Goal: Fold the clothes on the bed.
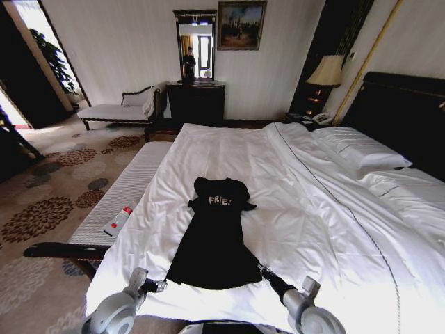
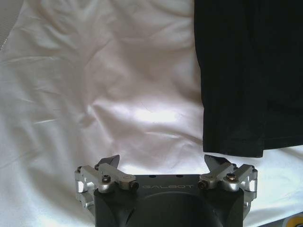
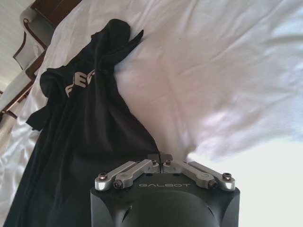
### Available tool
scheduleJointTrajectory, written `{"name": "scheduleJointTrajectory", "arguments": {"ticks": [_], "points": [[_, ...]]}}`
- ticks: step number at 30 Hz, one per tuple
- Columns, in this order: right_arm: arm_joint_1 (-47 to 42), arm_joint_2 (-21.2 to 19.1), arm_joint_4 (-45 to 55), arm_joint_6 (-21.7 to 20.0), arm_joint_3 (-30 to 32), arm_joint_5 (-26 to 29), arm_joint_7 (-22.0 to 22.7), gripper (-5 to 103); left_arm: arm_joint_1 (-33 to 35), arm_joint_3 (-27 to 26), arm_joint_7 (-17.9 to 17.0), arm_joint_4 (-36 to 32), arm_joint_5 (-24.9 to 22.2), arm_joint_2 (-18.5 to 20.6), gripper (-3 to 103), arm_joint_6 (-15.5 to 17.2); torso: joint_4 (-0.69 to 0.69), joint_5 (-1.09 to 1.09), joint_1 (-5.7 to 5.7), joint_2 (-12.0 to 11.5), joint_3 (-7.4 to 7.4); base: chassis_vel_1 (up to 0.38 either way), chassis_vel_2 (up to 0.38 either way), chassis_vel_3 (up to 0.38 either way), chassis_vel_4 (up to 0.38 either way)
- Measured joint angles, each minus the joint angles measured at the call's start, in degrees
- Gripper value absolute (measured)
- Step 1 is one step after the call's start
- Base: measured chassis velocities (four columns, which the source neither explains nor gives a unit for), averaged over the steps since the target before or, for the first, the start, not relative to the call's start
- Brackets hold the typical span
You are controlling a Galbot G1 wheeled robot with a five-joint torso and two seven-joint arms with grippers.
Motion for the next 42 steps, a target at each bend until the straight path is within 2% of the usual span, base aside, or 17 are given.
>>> {"name": "scheduleJointTrajectory", "arguments": {"ticks": [8,15,18,19,20,26,28,29,30,31,33,34,36,39,42], "points": [[-1.09,-1.18,-0.83,0.44,3.32,-2.12,-0.25,0,1.74,-0.65,0.95,-1.15,1.65,-0.9,100,-0.32,0.01,0.0,0.0,0.0,0.0,0.0,0.0,0.0,0.0],[-0.86,-1.06,-1.48,0.44,1.77,-3.78,-0.2,0,3.03,1.04,2.44,-2.22,2.5,-3.12,100,-1.45,0.0,0.0,0.0,0.0,0.0,0.0,0.0,0.0,0.0],[-0.6,-0.84,-2.27,0.45,0.53,-4.71,-0.23,0,3.36,2.44,3.94,-1.47,6.67,-4.55,100,-2.64,0.0,0.0,0.0,0.0,0.0,0.0,0.0,0.0,0.0],[-0.4,-0.78,-2.65,0.45,0.07,-4.98,-0.24,0,3.54,3.07,5.51,-0.57,11.06,-5.16,100,-4.13,0.0,-0.01,0.0,0.0,0.0,0.0,0.0,0.0,0.0],[-0.24,-0.77,-2.86,0.45,-0.17,-5.08,-0.26,0,3.64,3.43,6.16,-0.2,13.06,-5.51,100,-5.08,0.0,-0.01,0.0,0.0,0.0,0.0,0.0,0.0,0.0],[0.45,-0.93,-3.85,0.34,-0.7,-5.15,-0.3,0,3.27,4.68,6.5,-0.27,15.81,-6.73,100,-7.01,0.0,0.0,0.0,0.0,0.0,0.0,0.0,0.0,0.0],[1.06,-1.11,-4.49,0.16,-1.0,-5.12,-0.28,0,1.4,6.06,4.54,-1.1,11.9,-7.9,100,-5.77,0.0,0.0,0.0,0.0,0.0,0.0,0.0,0.0,0.0],[1.06,-1.11,-4.49,0.16,-1.0,-5.12,-0.28,0,1.4,6.06,4.54,-1.1,11.9,-7.9,100,-5.77,0.0,0.0,0.0,0.0,0.0,0.0,0.0,0.0,0.0],[1.25,-1.15,-4.62,0.05,-1.12,-5.1,-0.27,0,0.22,6.82,3.54,-1.52,8.64,-8.5,100,-5.15,0.0,0.0,0.0,0.0,0.0,0.0,0.0,0.0,0.0],[1.32,-1.16,-4.65,-0.01,-1.17,-5.09,-0.26,0,-0.12,7.02,3.27,-1.65,7.69,-8.65,100,-5.03,0.0,-0.01,0.0,-0.01,0.0,0.0,0.0,0.0,0.0],[1.66,-1.19,-4.67,-0.31,-1.32,-5.02,-0.1,0,-3.92,9.65,-0.99,-2.89,-1.45,-9.8,100,-3.48,0.0,-0.01,0.0,0.0,0.0,0.0,0.0,0.0,0.0],[1.71,-1.2,-4.67,-0.37,-1.35,-5.01,-0.07,0,-5.47,10.67,-2.78,-2.99,-3.68,-9.9,100,-2.94,0.0,0.0,0.0,0.0,0.0,0.0,0.0,0.0,0.0],[1.73,-1.2,-4.66,-0.4,-1.36,-5.01,-0.06,0,-6.09,11.12,-3.44,-2.96,-4.26,-9.9,100,-2.7,0.0,0.0,0.0,0.0,0.0,0.0,0.0,0.0,0.0],[1.76,-1.32,-4.66,-0.52,-1.18,-4.71,0.0,0,-11.98,15.37,-7.96,-0.12,-5.7,-9.74,100,-0.89,0.0,0.0,0.01,-0.01,0.0,0.0,0.0,0.0,0.0],[1.72,-1.34,-4.65,-0.55,-1.08,-4.47,0.0,0,-14.29,16.96,-9.25,1.44,-5.74,-9.77,100,0.0,0.01,0.0,0.0,-0.01,0.01,0.0,0.0,0.0,0.0]]}}
